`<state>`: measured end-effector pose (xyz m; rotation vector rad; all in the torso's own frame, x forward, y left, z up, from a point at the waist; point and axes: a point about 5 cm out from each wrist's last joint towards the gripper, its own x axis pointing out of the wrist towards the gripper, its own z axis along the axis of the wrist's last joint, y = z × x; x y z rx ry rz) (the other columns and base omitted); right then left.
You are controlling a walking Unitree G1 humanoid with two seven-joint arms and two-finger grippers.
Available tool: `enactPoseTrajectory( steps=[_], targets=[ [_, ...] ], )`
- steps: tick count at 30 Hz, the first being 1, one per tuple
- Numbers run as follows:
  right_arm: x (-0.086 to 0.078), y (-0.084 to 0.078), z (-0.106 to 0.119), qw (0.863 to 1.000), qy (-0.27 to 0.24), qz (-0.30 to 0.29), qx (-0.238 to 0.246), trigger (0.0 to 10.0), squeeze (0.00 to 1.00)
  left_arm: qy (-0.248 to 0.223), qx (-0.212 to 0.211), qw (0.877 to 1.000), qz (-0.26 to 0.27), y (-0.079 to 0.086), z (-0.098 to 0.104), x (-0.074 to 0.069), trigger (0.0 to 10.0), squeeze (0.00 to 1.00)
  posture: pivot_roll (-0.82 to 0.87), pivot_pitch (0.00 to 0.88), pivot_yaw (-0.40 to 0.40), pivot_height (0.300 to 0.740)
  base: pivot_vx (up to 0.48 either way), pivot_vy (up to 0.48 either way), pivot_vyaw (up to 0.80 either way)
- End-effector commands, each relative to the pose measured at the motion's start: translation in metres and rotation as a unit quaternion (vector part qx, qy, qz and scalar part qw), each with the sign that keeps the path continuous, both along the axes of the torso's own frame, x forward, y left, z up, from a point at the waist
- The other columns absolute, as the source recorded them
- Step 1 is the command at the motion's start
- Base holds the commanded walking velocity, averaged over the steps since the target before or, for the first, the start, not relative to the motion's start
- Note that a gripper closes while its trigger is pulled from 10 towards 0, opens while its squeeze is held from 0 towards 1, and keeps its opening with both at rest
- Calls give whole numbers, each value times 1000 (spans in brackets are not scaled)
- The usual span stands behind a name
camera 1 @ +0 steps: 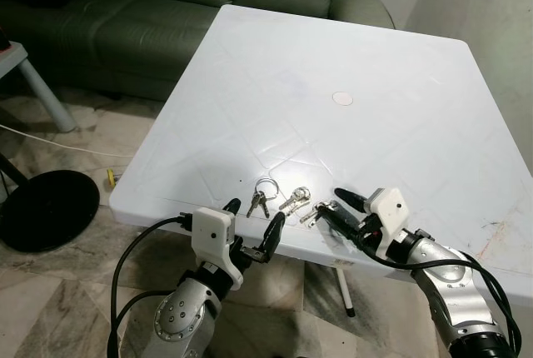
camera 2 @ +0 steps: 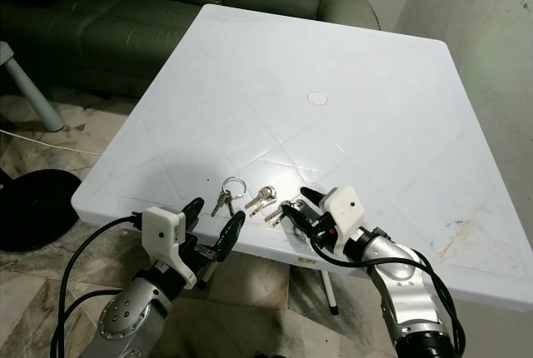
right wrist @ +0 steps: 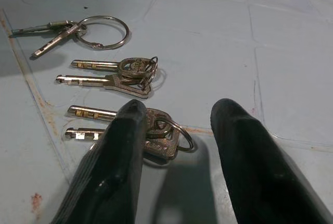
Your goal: Hang keys on a hook
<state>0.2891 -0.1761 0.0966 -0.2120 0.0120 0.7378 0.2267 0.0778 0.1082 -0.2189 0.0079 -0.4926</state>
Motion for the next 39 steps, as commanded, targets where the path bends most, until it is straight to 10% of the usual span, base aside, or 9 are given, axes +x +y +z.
enactPoseTrajectory(
  steps=[1,7,10,11,12,20,25,26,39],
  targets=[
    [1,-4,0,1000,-1,-4,0,0,0,1,1,1000,1,-2,1,-3,10000,0,76,161,-98,740,0,0,0],
    [1,-4,-1,1000,-1,-4,-3,0,0,1,1,1000,2,-2,1,-3,10000,0,74,159,-97,740,0,0,0],
    [1,-5,-1,1000,-1,-3,-4,2549,0,2,0,1000,2,-2,1,-2,10000,0,74,160,-97,740,0,0,0],
    [1,-5,-1,1000,-1,-3,-4,5725,0,2,0,1000,2,-3,1,-2,10000,0,74,157,-98,740,0,0,0],
    [1,-5,-1,1000,0,-2,-3,2824,0,2,0,1000,2,-3,1,-2,10000,0,74,159,-98,740,0,0,0],
    [2,-6,-1,1000,-3,-4,-7,39,0,2,-2,1000,3,-3,1,-2,10000,0,76,152,-99,740,0,0,0],
    [2,-6,-1,1000,-3,-4,-9,4667,0,1,-3,1000,3,-3,1,-1,10000,0,76,146,-100,740,0,0,0],
    [3,-6,-1,1000,-3,-4,-11,10000,0,1,-3,1000,2,-4,1,-2,10000,0,76,146,-99,740,0,0,0],
    [5,-8,-3,1000,0,-14,-6,10000,0,1,-4,1000,-2,-6,1,-1,10000,0,75,128,-97,740,0,0,0]
  ],
)
